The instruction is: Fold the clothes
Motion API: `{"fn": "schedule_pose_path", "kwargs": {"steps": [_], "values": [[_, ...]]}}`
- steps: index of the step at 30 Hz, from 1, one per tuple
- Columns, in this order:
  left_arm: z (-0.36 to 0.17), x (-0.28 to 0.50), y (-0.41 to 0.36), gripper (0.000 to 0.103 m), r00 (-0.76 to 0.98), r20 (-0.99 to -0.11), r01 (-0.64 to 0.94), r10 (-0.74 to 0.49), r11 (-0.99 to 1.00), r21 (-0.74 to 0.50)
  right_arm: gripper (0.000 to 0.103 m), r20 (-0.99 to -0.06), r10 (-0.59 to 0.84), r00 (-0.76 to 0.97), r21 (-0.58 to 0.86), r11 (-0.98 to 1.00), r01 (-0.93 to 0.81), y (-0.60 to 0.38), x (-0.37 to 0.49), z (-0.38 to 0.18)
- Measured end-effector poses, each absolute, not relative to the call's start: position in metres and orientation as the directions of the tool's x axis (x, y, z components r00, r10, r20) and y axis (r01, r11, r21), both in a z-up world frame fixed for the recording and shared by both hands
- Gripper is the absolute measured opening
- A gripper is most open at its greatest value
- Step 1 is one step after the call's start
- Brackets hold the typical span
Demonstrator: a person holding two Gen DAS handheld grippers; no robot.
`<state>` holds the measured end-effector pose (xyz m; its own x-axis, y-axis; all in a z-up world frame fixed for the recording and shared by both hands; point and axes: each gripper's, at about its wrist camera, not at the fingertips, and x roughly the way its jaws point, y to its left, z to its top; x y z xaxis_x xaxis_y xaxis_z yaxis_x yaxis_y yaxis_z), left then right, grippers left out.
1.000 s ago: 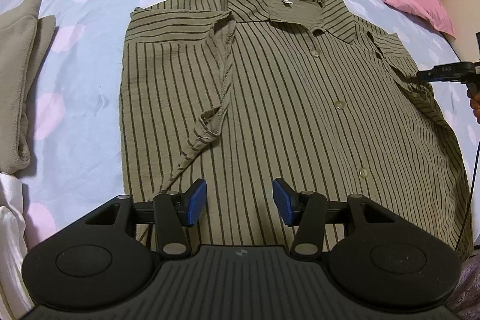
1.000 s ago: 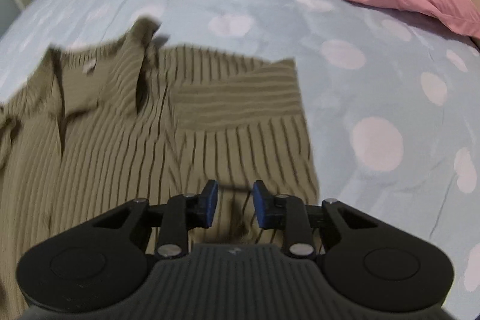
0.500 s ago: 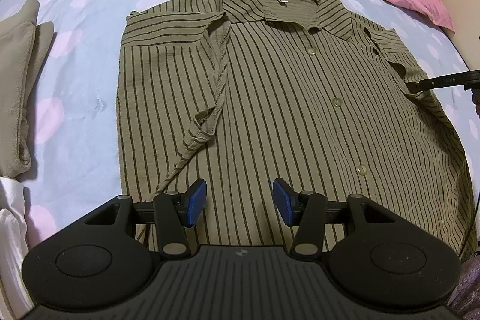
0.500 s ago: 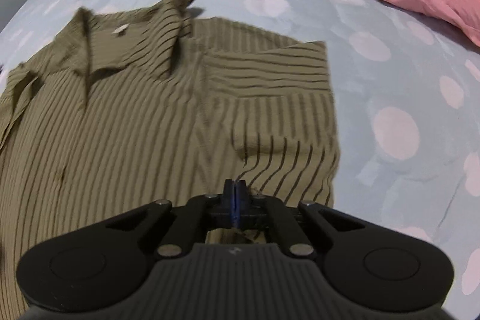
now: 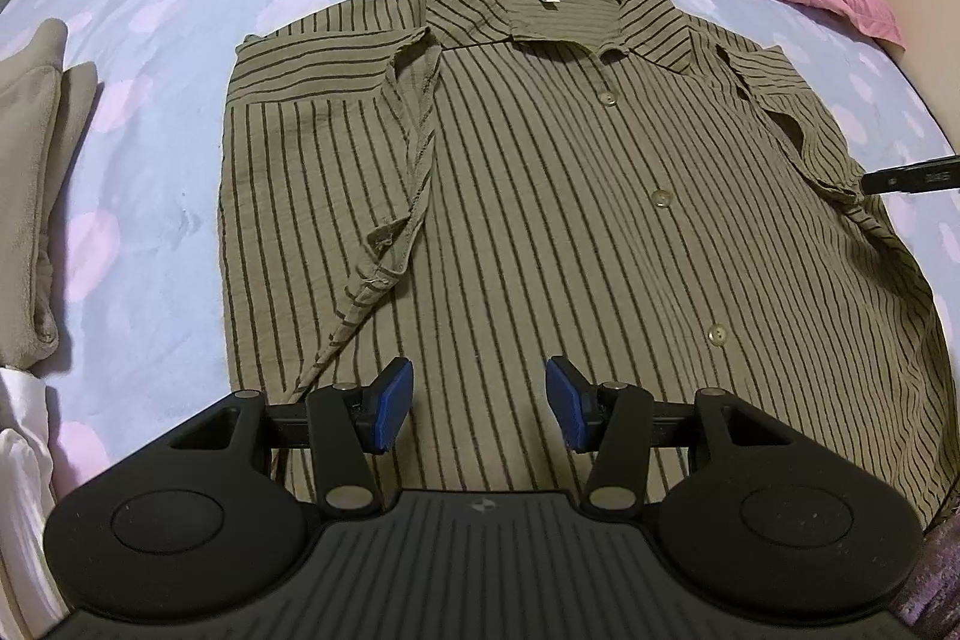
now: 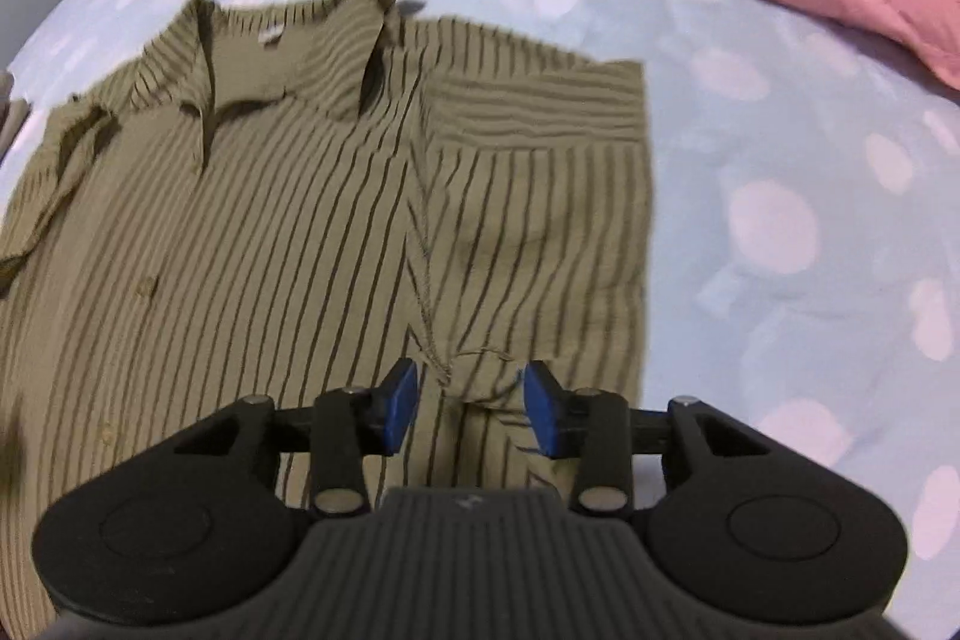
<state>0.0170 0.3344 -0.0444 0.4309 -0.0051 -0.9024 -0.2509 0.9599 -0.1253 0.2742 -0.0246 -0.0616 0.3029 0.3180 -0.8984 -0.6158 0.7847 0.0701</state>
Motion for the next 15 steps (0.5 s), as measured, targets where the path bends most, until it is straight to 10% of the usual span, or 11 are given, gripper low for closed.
{"fn": "schedule_pose_path", "kwargs": {"steps": [15], "values": [[-0.018, 0.009, 0.29, 0.047, 0.527, -0.849, -0.166, -0.034, 0.976, -0.143, 0.041, -0.887, 0.294, 0.357, 0.001, 0.774, -0.633, -0.107, 0.159, -0.014]]}}
